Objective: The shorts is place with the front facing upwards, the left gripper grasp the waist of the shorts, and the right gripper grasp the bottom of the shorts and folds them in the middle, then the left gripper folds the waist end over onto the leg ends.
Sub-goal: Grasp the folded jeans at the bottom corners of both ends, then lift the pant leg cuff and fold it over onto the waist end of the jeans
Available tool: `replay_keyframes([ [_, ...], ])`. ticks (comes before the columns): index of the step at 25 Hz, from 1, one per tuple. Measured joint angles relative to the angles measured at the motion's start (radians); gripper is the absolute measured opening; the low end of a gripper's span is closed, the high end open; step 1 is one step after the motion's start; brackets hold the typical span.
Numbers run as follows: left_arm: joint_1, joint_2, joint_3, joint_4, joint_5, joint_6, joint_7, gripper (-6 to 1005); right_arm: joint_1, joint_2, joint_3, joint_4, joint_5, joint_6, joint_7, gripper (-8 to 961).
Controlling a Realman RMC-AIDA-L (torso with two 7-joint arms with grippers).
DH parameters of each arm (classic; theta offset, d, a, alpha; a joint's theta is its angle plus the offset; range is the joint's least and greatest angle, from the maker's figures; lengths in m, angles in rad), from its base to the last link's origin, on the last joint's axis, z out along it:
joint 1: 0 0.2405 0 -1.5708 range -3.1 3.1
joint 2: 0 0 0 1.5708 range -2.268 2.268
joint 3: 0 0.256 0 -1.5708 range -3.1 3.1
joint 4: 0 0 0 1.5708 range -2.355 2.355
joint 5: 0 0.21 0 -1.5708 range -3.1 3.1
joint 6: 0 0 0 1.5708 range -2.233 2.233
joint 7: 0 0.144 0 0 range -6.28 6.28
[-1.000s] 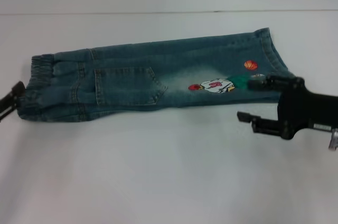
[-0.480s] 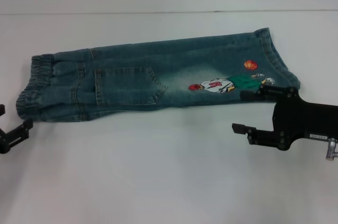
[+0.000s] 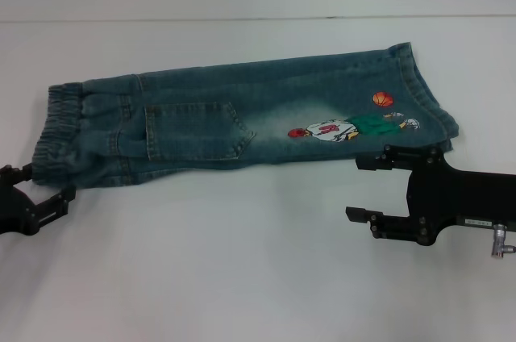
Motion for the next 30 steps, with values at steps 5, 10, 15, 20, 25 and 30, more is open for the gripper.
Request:
replay_keyframes([
  [5, -0.010, 0.000, 0.006, 0.003, 0.006, 0.001, -0.014, 751, -0.002, 0.000, -0.003, -0.003, 0.000, 0.004, 0.000, 714],
  [10, -0.022, 0.003, 0.018, 0.016, 0.027, 0.001, -0.050, 523, -0.002, 0.000, 0.001, -0.006, 0.000, 0.009, 0.000, 714],
  [15, -0.040, -0.001, 0.055, 0.025, 0.051, -0.023, -0.097, 284, -0.002, 0.001, -0.002, -0.007, 0.002, 0.009, 0.000, 714],
  [20, -0.048, -0.010, 0.074, 0.081, 0.060, 0.001, -0.149, 190, -0.003, 0.002, 0.003, 0.000, 0.006, 0.009, 0.000, 713],
  [25, -0.062, -0.012, 0.079, 0.202, 0.052, 0.090, -0.285, 133, -0.004, 0.002, 0.040, 0.006, 0.010, 0.017, 0.000, 659],
  [30, -0.094, -0.012, 0.087, 0.332, 0.039, 0.141, -0.401, 97, -0.002, 0.002, 0.069, 0.026, 0.012, 0.046, -0.024, 605],
])
